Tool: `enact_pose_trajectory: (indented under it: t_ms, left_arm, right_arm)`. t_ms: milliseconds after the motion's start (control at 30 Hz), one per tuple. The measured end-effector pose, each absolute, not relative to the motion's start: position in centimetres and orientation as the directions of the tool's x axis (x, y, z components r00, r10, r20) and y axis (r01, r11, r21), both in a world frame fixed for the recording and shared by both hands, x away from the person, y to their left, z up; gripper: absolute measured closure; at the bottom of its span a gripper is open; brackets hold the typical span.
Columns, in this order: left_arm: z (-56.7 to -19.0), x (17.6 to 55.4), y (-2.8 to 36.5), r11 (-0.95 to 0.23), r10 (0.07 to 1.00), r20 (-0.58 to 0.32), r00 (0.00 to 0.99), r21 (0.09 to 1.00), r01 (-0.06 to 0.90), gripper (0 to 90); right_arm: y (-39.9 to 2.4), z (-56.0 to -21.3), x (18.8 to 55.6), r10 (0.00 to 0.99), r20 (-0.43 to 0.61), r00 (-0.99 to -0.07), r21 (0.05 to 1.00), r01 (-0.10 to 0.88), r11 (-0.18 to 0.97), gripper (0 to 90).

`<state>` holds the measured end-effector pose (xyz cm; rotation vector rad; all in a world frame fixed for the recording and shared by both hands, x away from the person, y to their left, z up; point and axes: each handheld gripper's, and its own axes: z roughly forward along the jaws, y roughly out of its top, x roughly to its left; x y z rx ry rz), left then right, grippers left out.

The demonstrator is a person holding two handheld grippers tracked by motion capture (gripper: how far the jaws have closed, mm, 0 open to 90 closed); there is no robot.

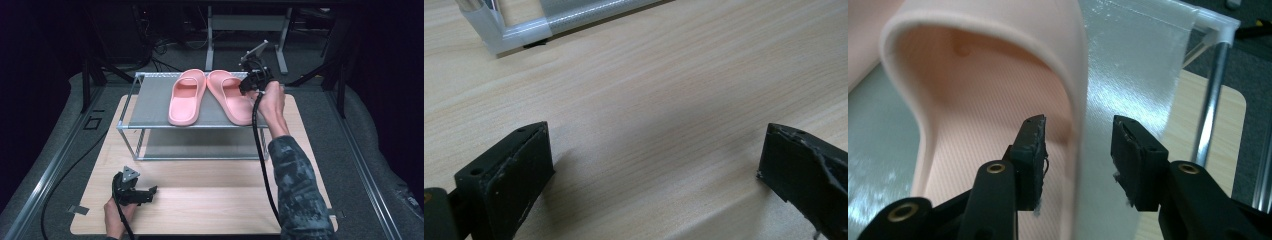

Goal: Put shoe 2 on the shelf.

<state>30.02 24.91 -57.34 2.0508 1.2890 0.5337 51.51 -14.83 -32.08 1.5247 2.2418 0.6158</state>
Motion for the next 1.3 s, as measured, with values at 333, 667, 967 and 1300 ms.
enact_pose_trajectory:
  t_ms: [333, 667, 967, 1300]
  left_arm:
    - [-57.3, 30.0, 24.9, -0.306, 0.901, -0.001, 0.434, 0.708, 0.637, 0.7]
    - [-57.3, 30.0, 24.9, -0.306, 0.901, -0.001, 0.434, 0.708, 0.637, 0.7]
    - [-57.3, 30.0, 24.9, -0.305, 0.901, -0.003, 0.434, 0.708, 0.637, 0.7]
    - [-57.3, 30.0, 24.9, -0.306, 0.901, -0.001, 0.434, 0.708, 0.637, 0.7]
  right_arm:
    - [-17.0, -33.4, 51.4, 0.931, -0.069, -0.358, 0.531, 0.777, 0.338, 79.9]
    - [-14.8, -34.1, 50.8, 0.913, -0.033, -0.407, 0.555, 0.752, 0.356, 86.8]
    - [-13.3, -34.6, 50.1, 0.890, 0.059, -0.451, 0.574, 0.745, 0.339, 86.5]
    - [-13.3, -34.8, 49.9, 0.872, 0.075, -0.484, 0.599, 0.721, 0.348, 84.5]
